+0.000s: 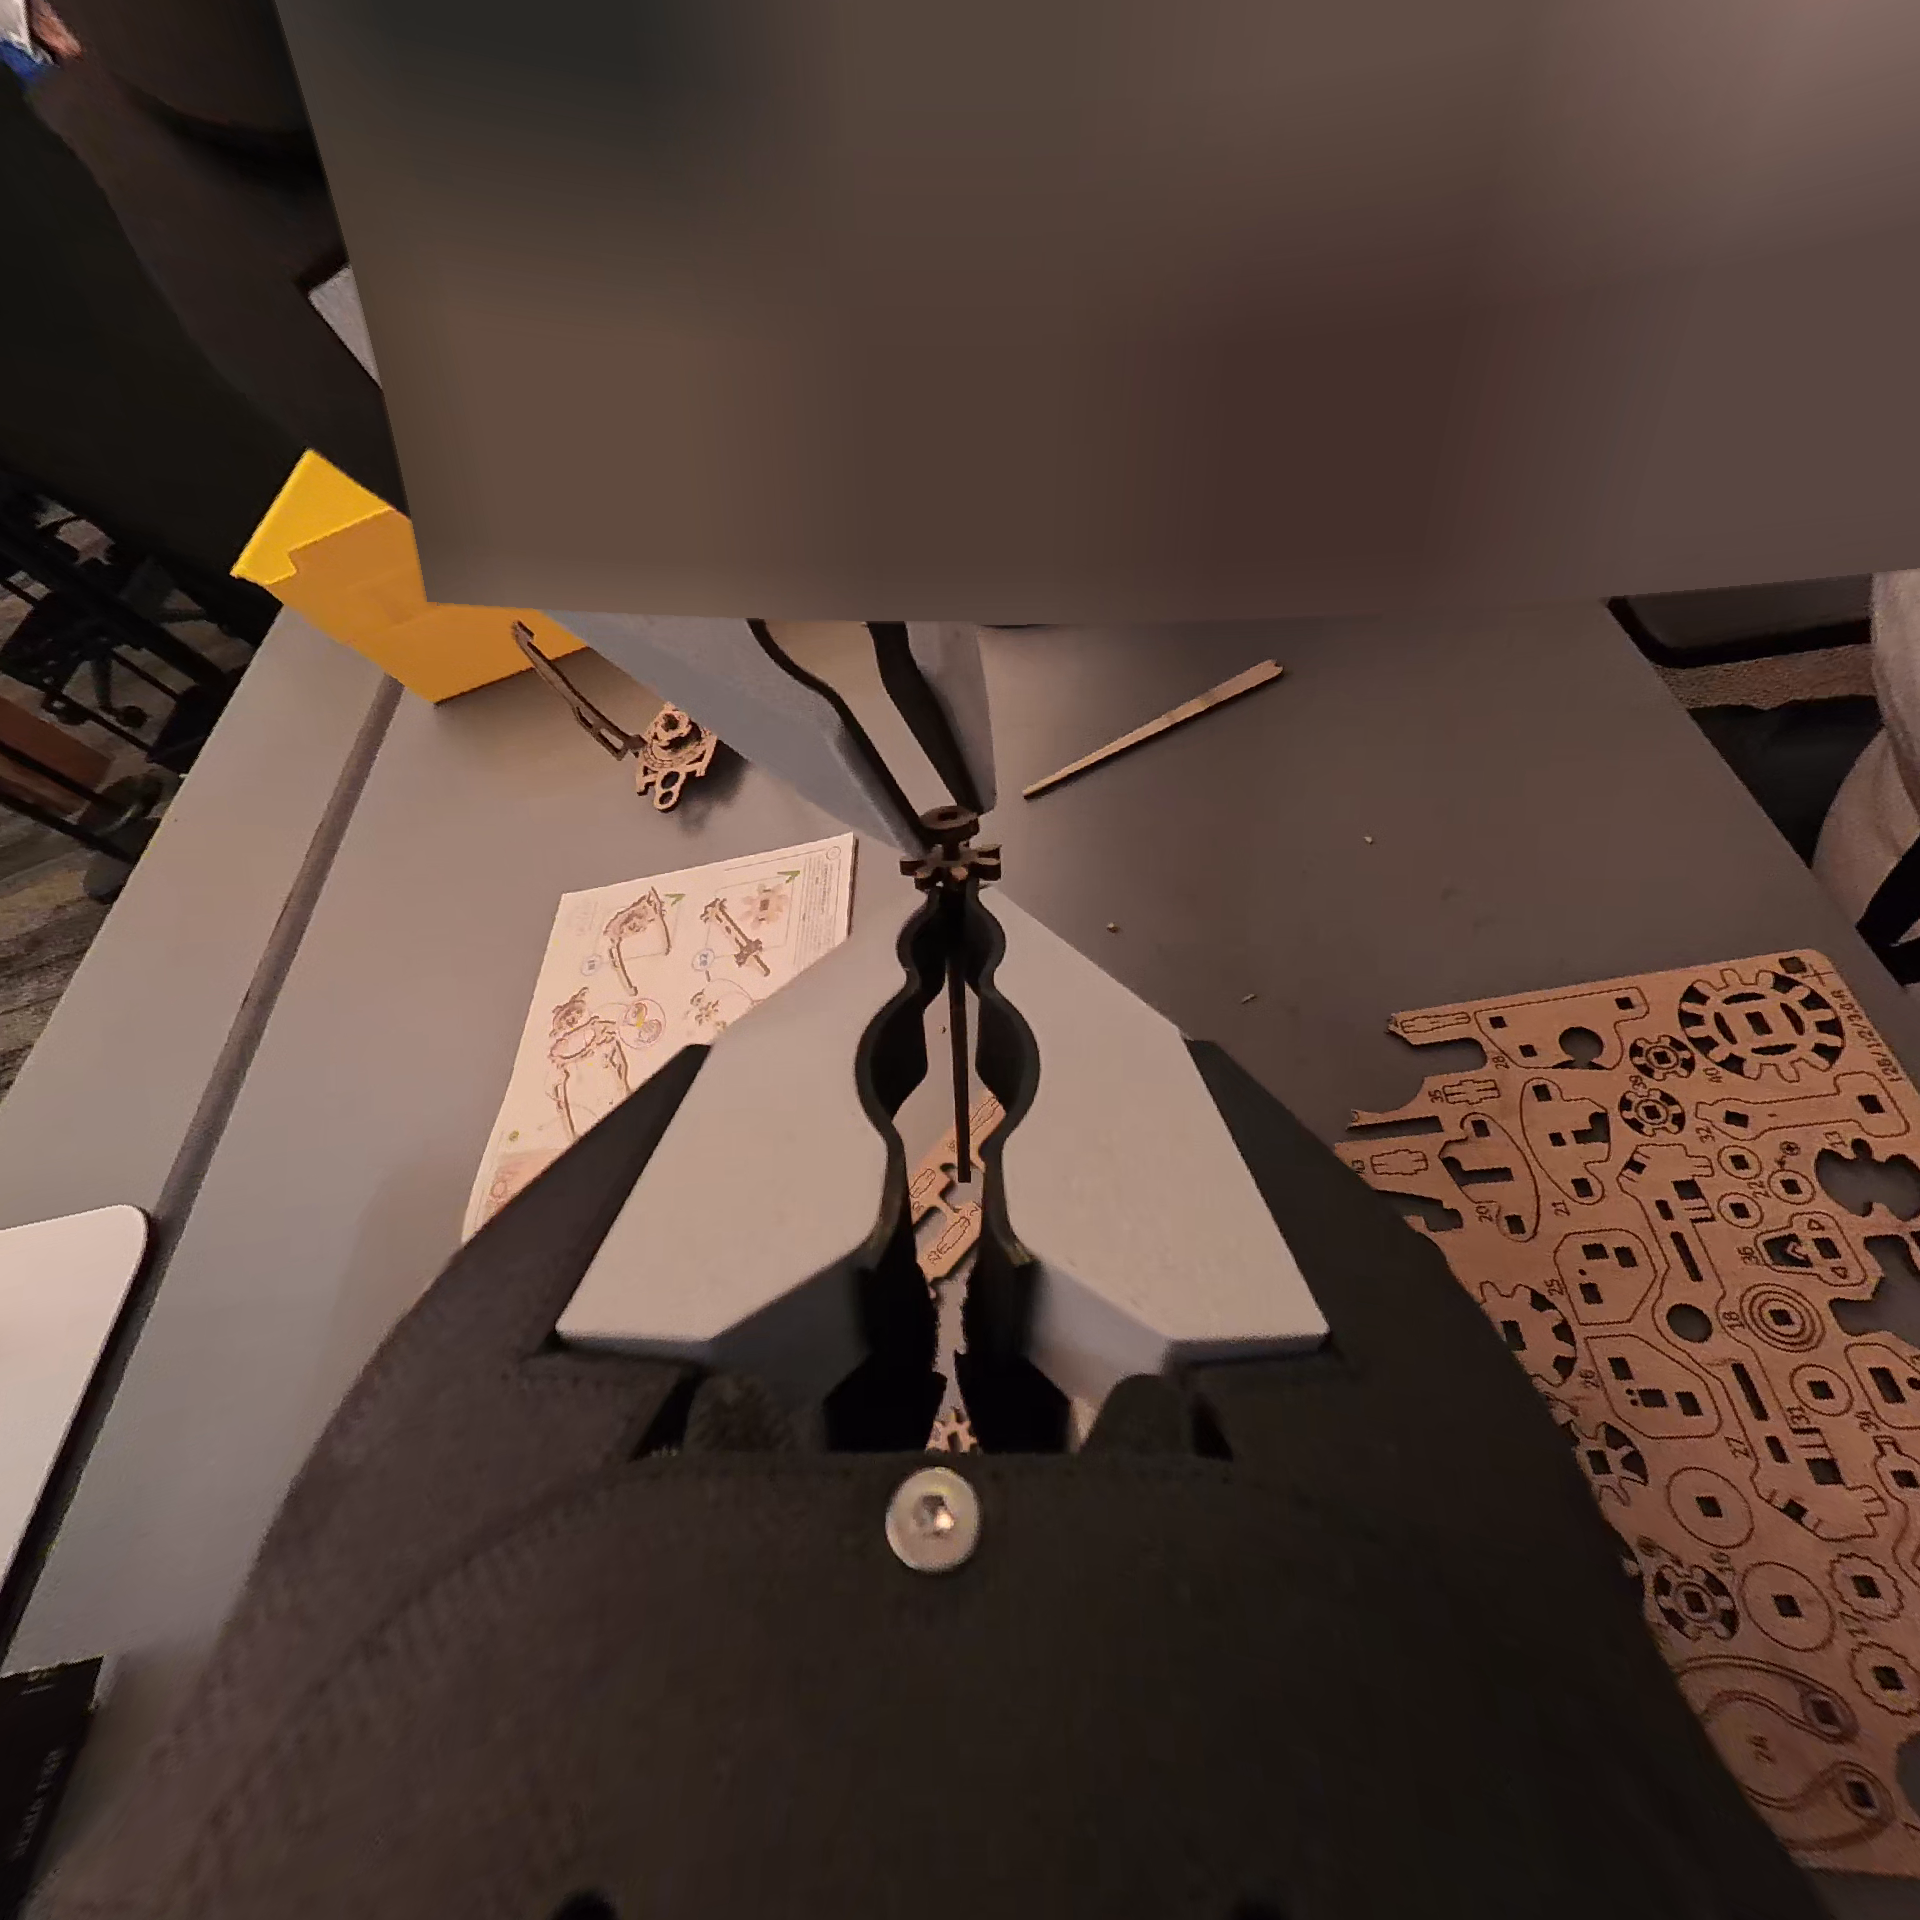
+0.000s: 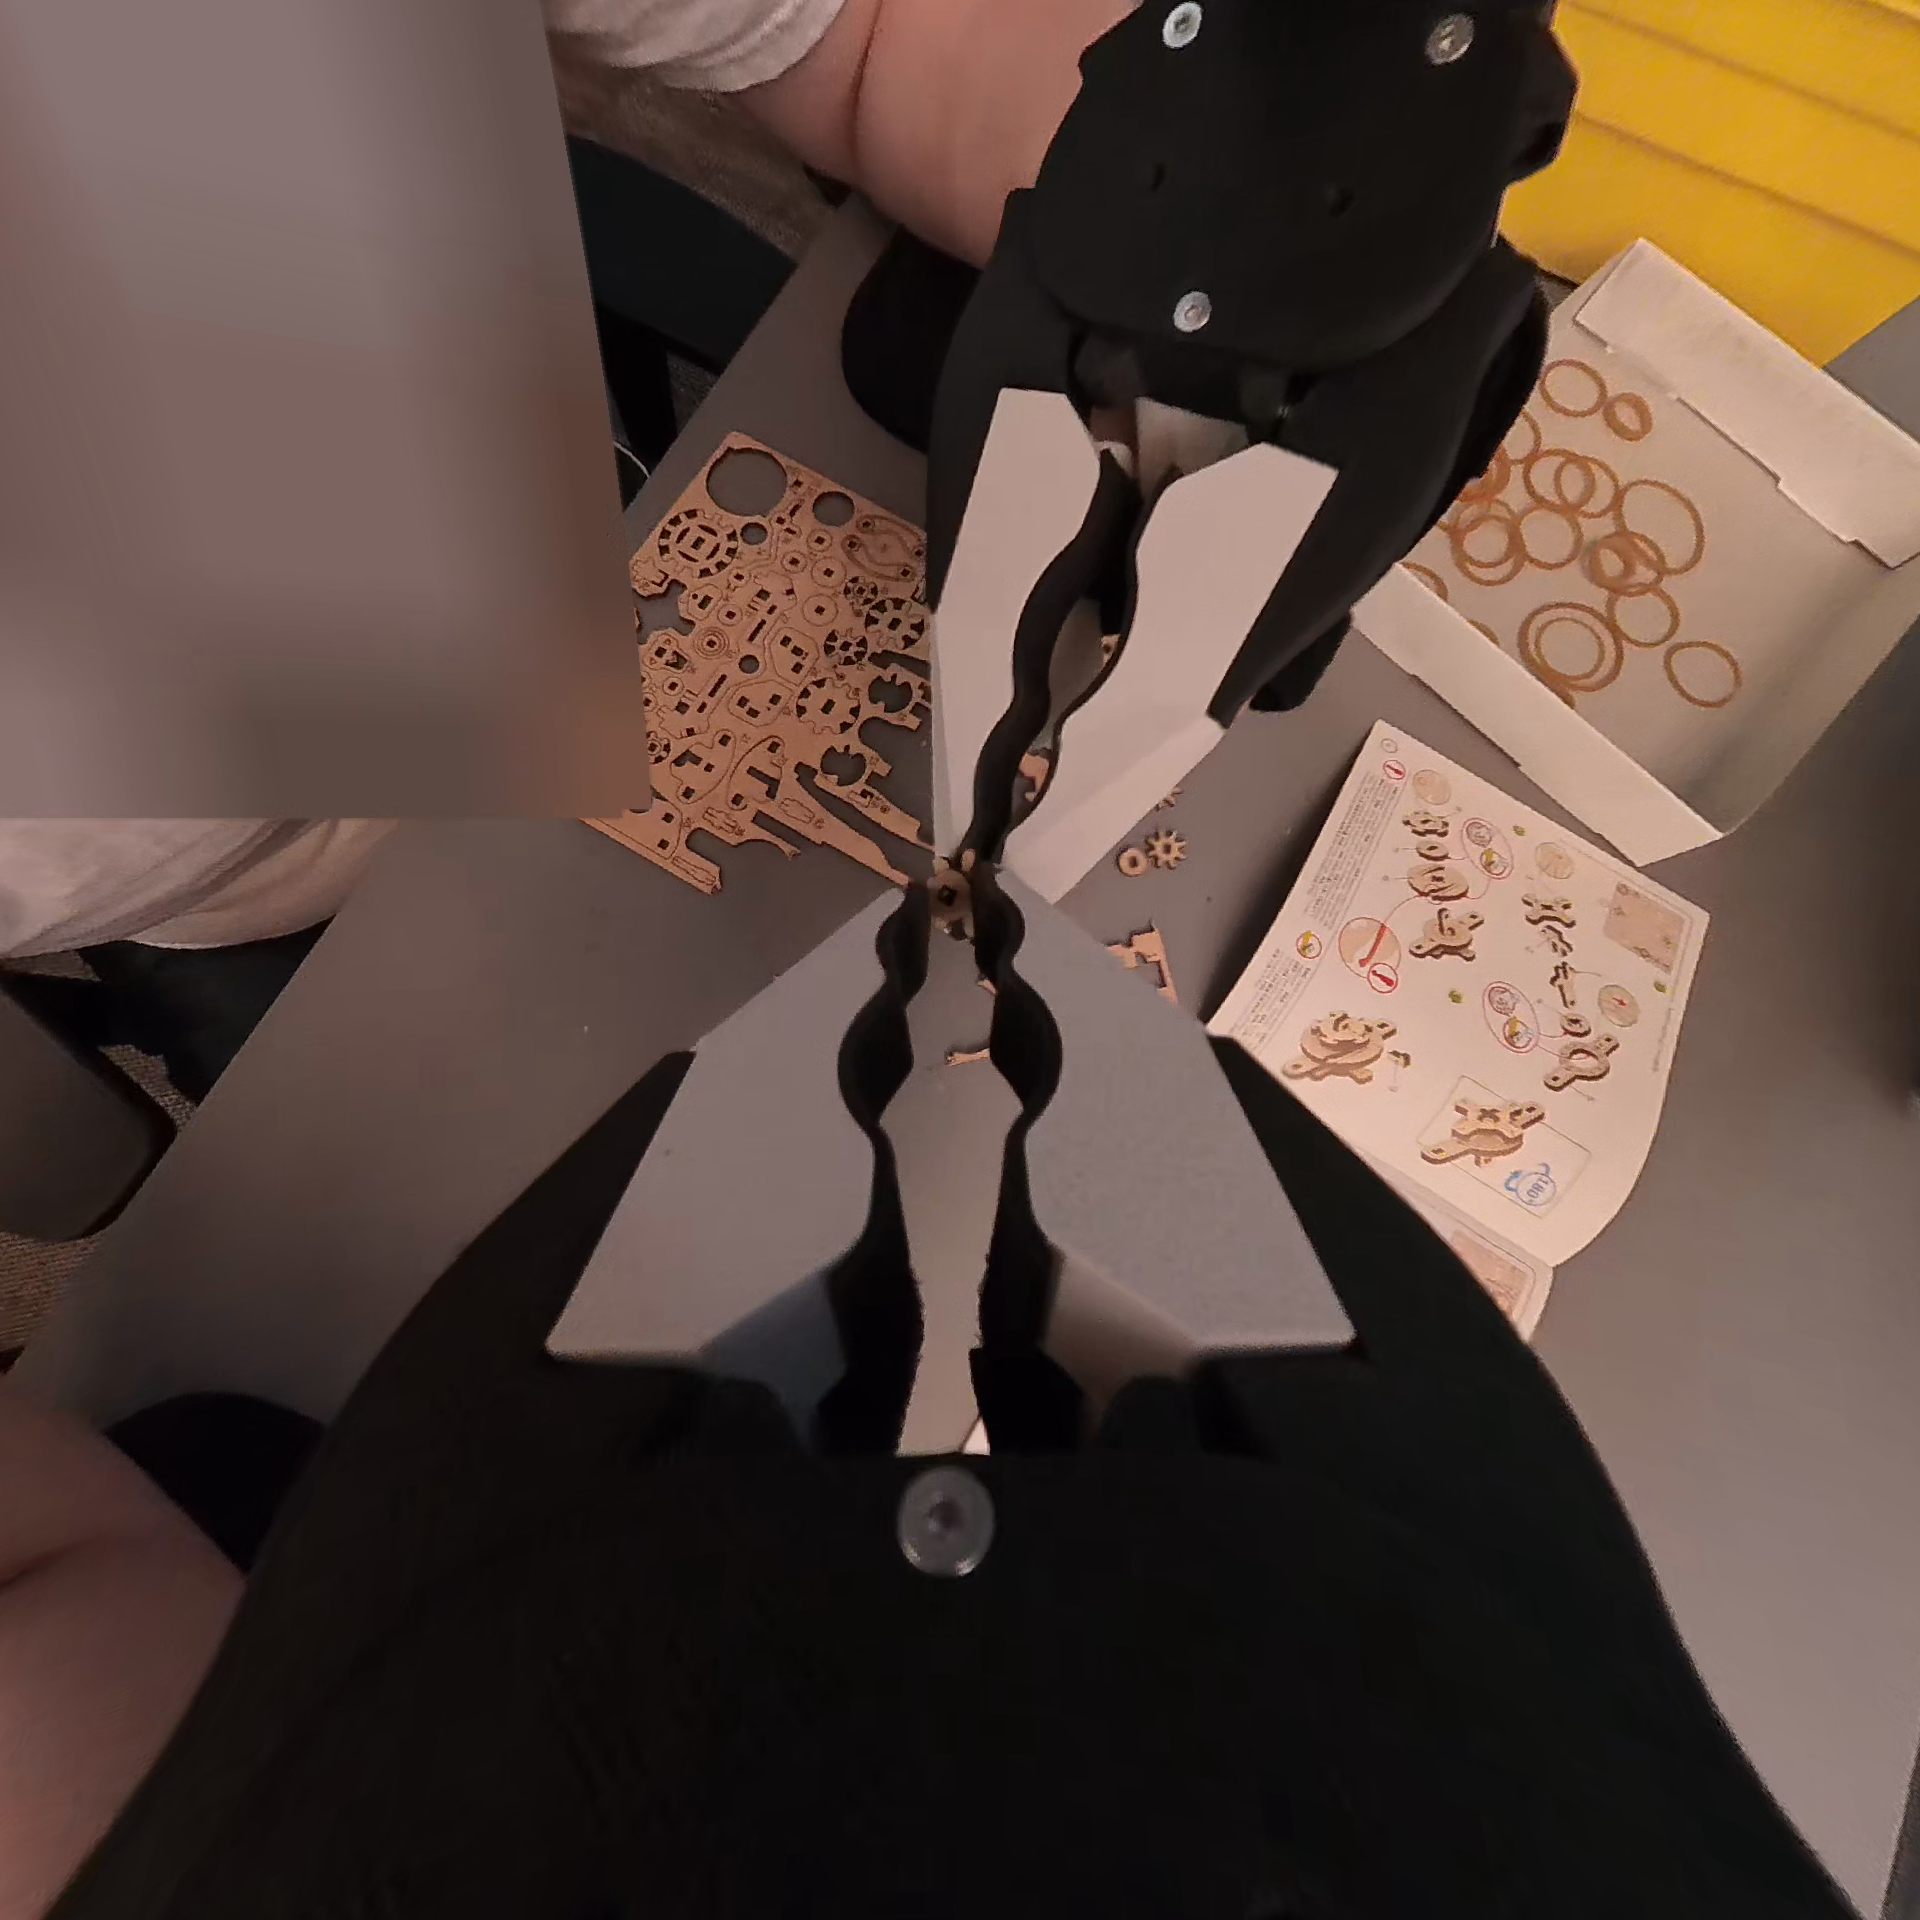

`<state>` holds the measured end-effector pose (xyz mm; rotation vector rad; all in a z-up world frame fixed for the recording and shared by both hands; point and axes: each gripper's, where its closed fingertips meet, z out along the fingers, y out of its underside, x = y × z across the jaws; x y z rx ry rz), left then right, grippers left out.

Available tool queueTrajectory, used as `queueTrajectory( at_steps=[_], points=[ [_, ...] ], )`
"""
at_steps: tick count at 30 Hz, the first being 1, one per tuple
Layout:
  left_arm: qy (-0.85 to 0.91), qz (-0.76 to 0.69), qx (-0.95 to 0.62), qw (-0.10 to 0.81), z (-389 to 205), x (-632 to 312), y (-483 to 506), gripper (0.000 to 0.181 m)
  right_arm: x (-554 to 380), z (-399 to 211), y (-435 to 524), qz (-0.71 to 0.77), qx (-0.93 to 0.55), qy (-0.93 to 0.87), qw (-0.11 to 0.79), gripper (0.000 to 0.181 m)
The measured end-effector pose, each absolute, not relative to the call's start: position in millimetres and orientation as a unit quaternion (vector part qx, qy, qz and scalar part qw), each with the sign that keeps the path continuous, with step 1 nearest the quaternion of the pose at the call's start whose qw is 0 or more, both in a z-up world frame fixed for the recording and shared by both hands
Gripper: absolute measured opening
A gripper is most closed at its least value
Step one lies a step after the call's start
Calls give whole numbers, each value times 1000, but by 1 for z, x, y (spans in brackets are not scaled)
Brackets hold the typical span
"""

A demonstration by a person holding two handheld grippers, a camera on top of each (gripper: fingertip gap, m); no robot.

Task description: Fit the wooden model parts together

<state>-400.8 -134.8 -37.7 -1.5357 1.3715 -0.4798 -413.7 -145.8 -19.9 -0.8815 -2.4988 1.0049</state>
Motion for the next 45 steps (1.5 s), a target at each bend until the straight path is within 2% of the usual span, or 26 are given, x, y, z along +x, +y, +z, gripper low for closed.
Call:
queueTrajectory(
  at_steps=[11,13,19,27,35,41,45],
  points=[
    [524,-255,-606,541,-10,-406,-135,0,-423,8,-148,425,-249,-841,223,8],
    [518,-259,-597,555,-4,-406,-135,0,-421,9,-152,435,-238,-841,215,0],
    [498,-261,-604,565,-1,-412,-127,0,-428,16,-147,447,-258,-826,227,0],
    [508,-172,-628,564,-21,-426,-107,0,-434,17,-133,484,-297,-796,209,0],
    [490,-171,-635,572,-19,-433,-101,0,-436,3,-110,527,-412,-737,93,0],
    [495,-162,-636,569,-22,-432,-101,0,-440,23,-110,627,-453,-634,-8,0],
    [491,-124,-645,573,-22,-443,-93,0,-440,1,-105,613,-493,-614,-66,0]
  ],
)
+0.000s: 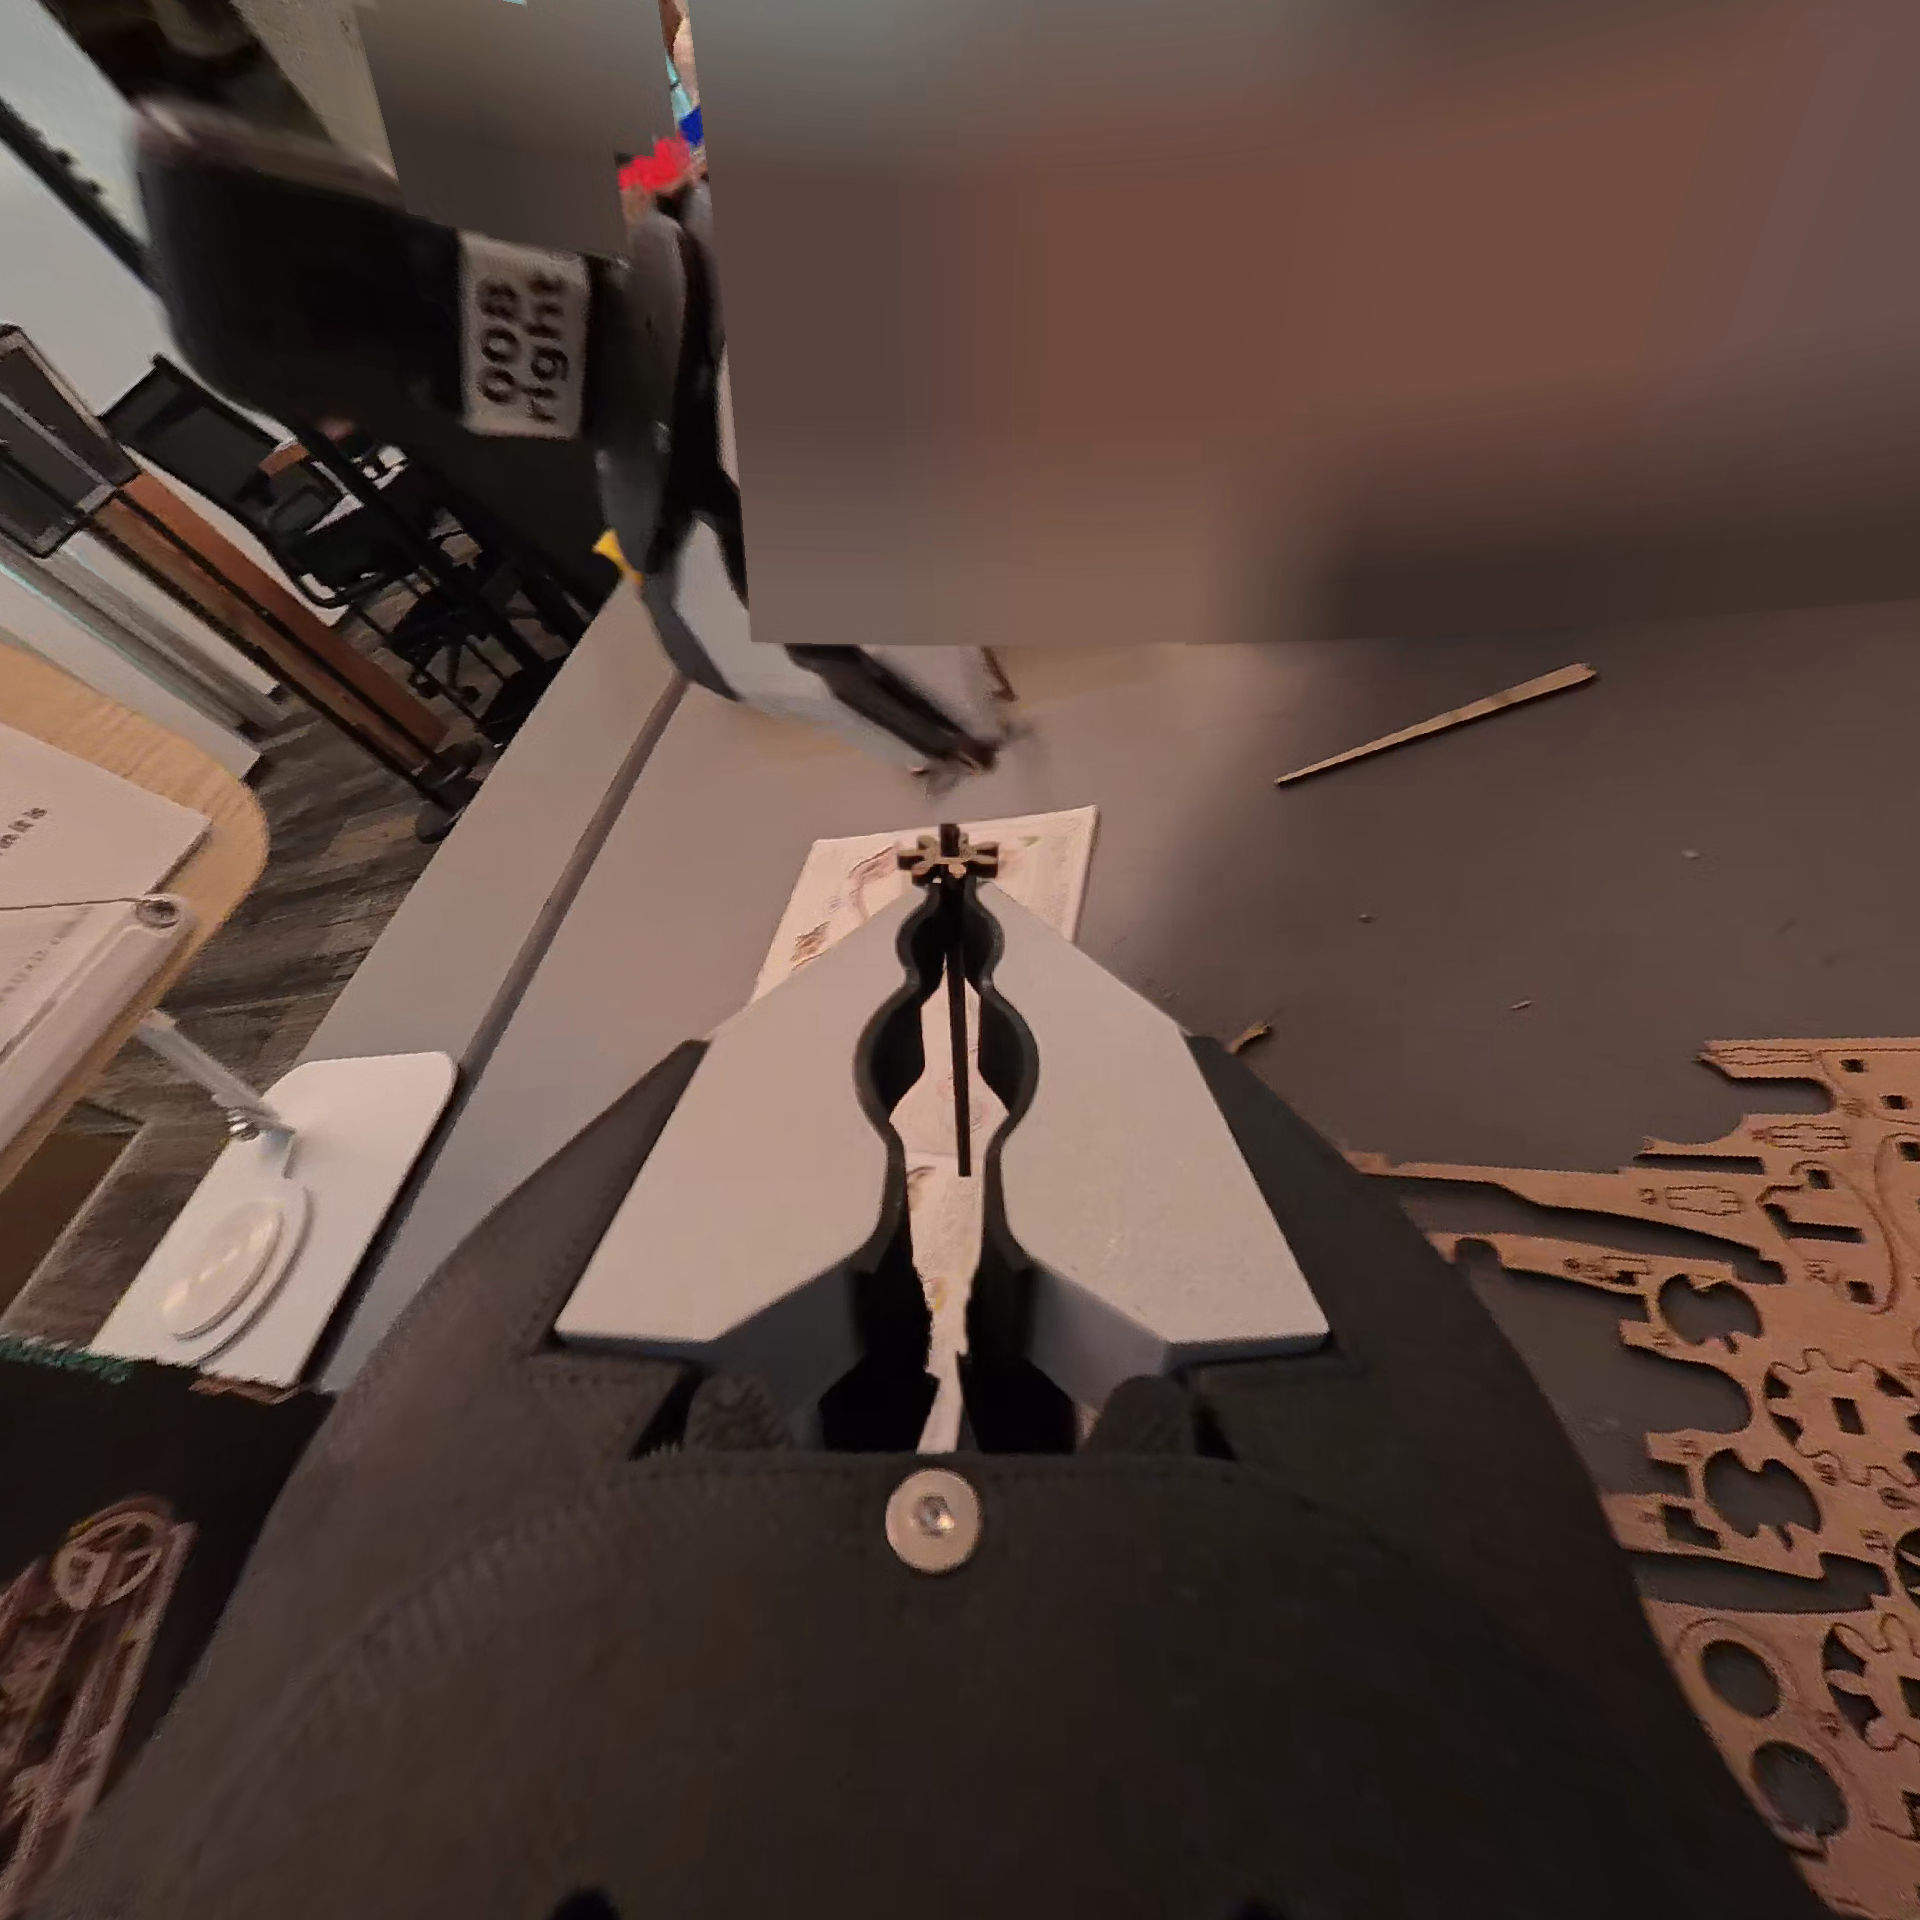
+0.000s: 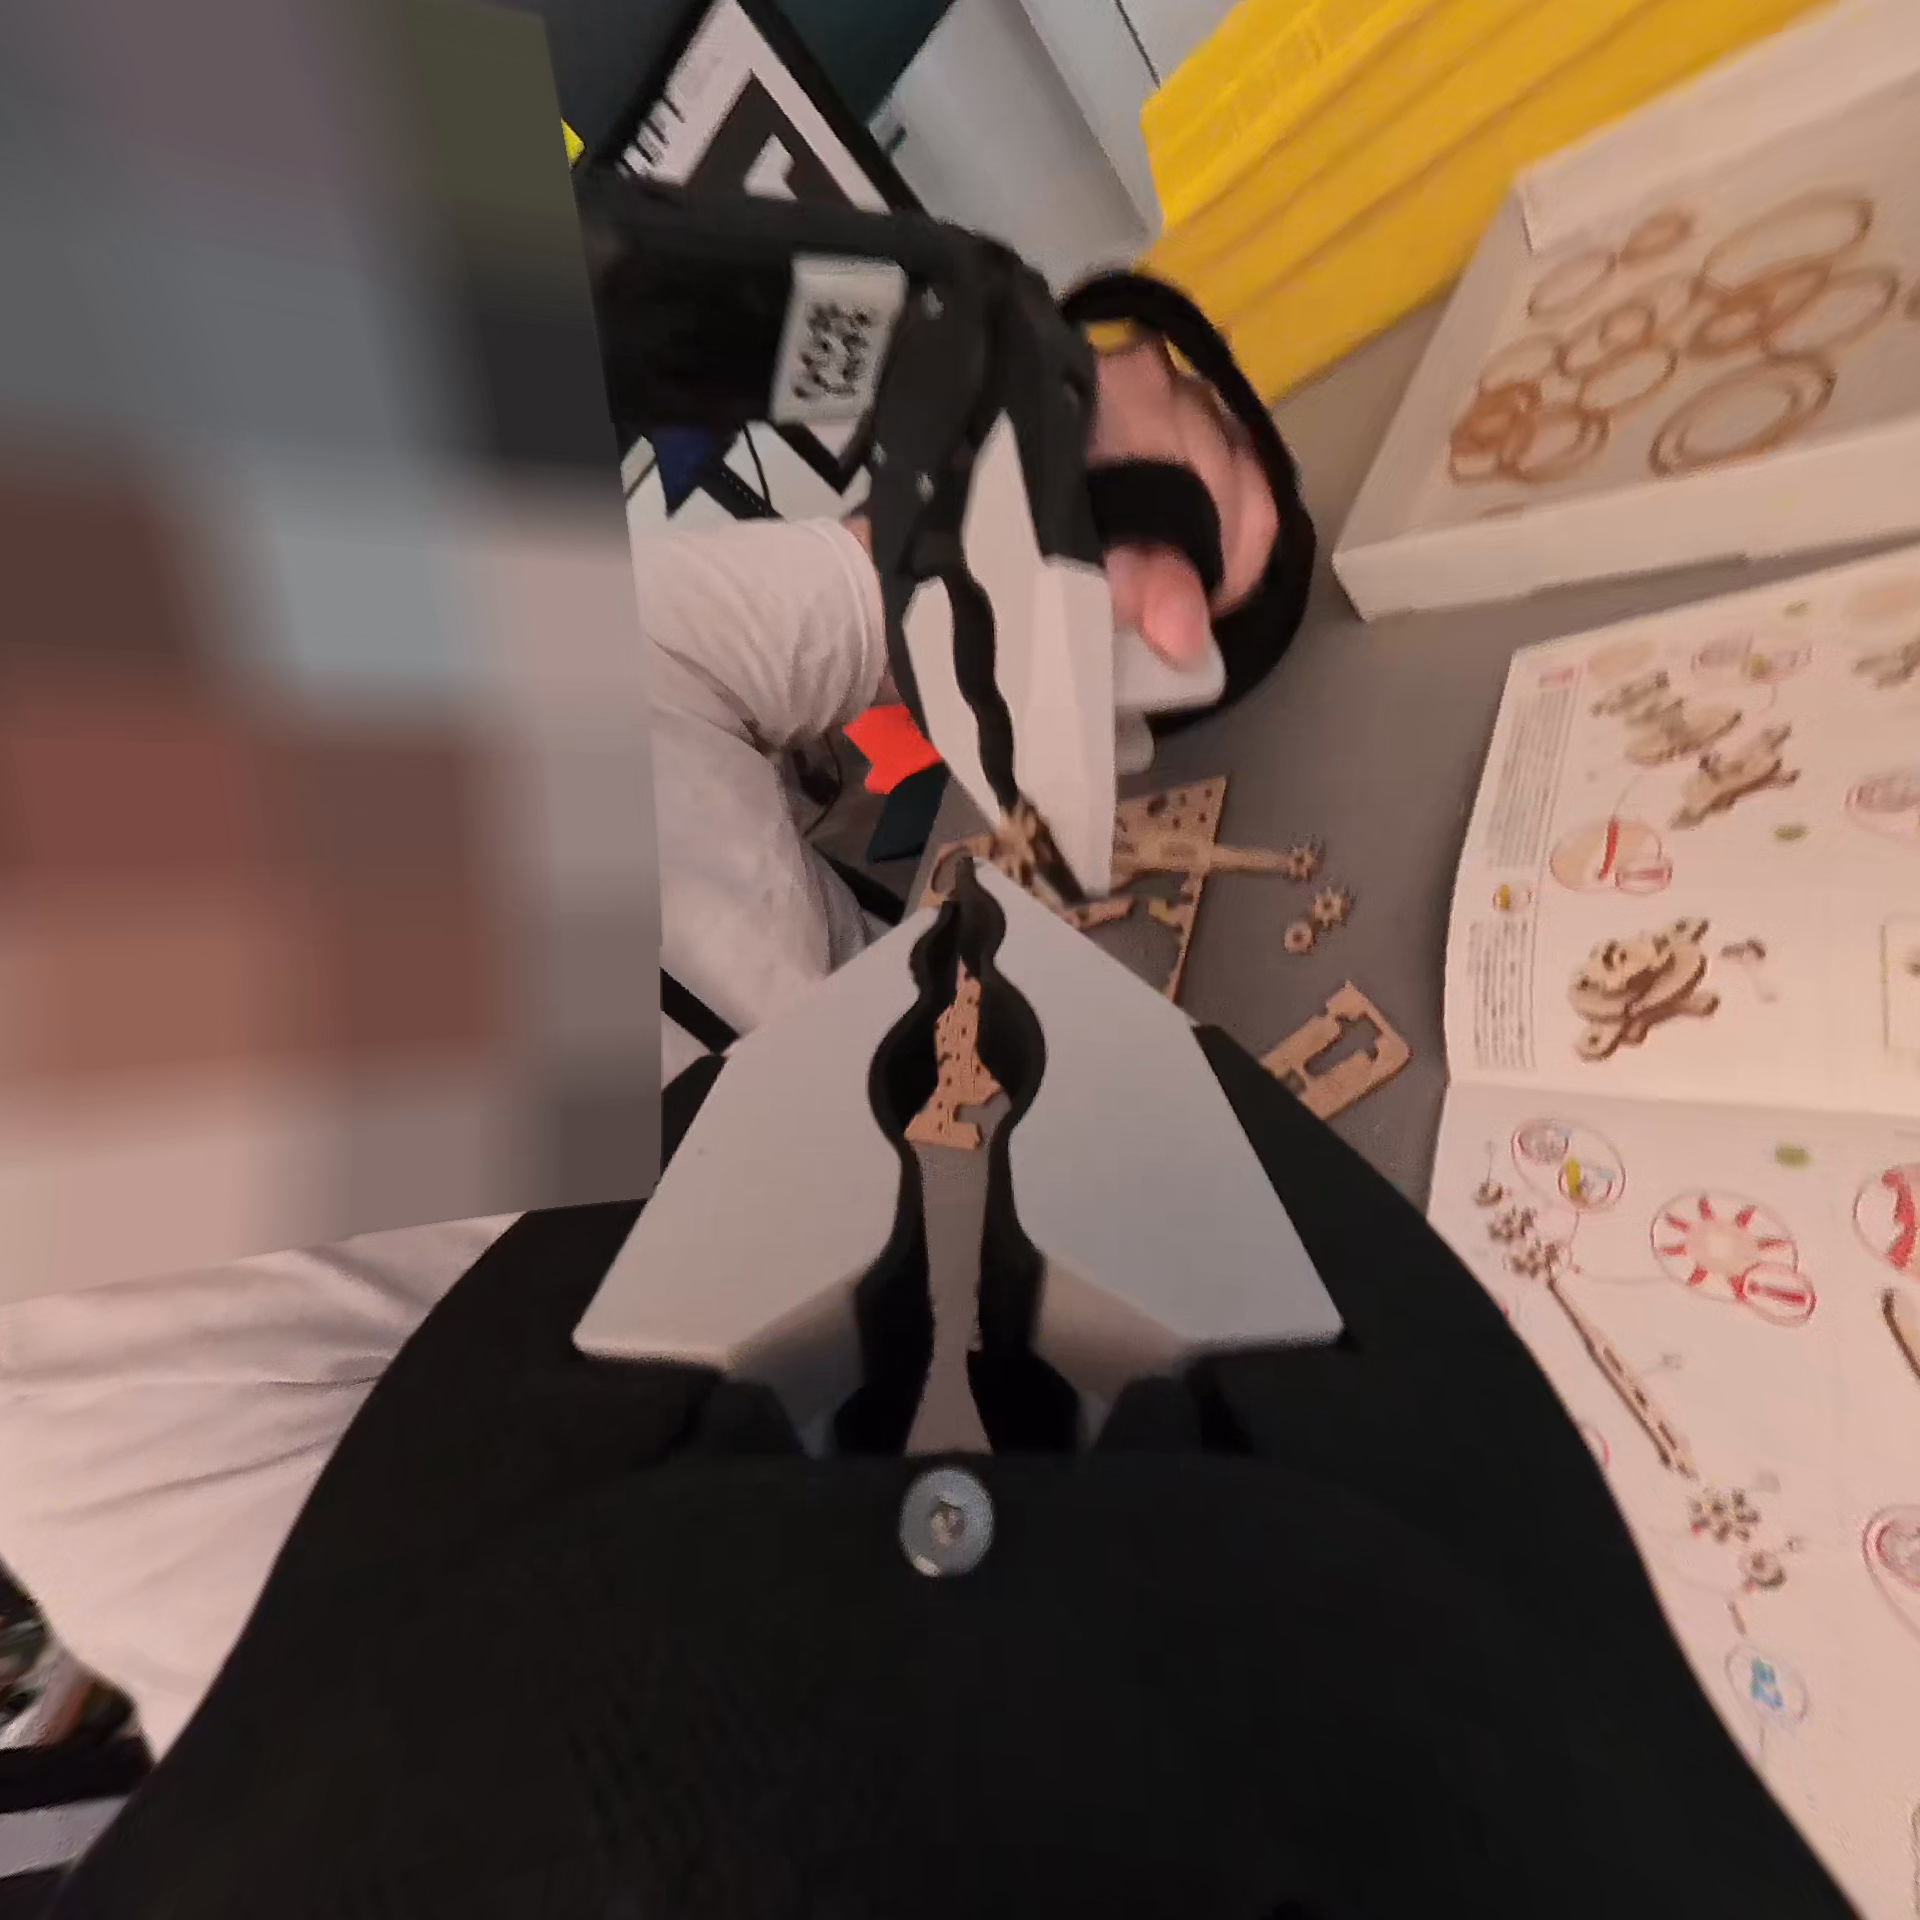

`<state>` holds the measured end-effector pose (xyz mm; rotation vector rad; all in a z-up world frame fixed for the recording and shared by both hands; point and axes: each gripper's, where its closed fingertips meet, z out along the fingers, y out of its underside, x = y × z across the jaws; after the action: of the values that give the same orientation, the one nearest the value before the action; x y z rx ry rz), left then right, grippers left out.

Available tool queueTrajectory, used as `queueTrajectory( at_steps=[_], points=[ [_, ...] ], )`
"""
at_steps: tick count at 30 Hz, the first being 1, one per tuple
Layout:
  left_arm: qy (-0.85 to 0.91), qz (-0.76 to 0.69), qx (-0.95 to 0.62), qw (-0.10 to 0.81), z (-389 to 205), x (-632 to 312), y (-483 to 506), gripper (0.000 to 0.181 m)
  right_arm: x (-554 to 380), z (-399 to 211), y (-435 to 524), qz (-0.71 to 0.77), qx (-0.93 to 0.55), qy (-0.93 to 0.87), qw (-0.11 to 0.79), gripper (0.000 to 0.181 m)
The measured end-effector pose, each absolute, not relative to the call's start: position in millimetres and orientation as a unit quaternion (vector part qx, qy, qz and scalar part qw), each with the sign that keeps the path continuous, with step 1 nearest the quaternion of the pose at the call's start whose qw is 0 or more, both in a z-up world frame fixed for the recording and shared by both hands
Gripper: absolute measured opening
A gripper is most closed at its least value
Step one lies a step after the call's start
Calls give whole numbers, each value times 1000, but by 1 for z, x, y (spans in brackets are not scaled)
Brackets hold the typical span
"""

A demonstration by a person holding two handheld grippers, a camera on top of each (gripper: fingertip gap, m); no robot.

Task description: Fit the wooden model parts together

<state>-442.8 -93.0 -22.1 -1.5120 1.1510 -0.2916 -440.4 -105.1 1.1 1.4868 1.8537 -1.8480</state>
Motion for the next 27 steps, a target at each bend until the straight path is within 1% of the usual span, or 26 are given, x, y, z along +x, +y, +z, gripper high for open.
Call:
queueTrajectory(
  at_steps=[6,9,12,20,23,27],
  points=[
    [466,-106,-647,595,-5,-461,-86,0,-423,-78,-116,-499,522,668,177,0],
    [470,-107,-649,589,-10,-459,-86,0,-415,-117,-120,-425,524,710,199,1],
    [476,-105,-649,584,-13,-456,-87,0,-411,-138,-116,-373,516,750,180,2],
    [474,-103,-645,590,-9,-457,-88,0,-415,-136,-106,-399,505,750,153,0],
    [474,-102,-644,591,-8,-457,-88,0,-419,-125,-104,-429,503,736,146,0],
    [475,-102,-645,590,-8,-457,-88,0,-425,-124,-96,-428,493,752,90,0]
  ],
)
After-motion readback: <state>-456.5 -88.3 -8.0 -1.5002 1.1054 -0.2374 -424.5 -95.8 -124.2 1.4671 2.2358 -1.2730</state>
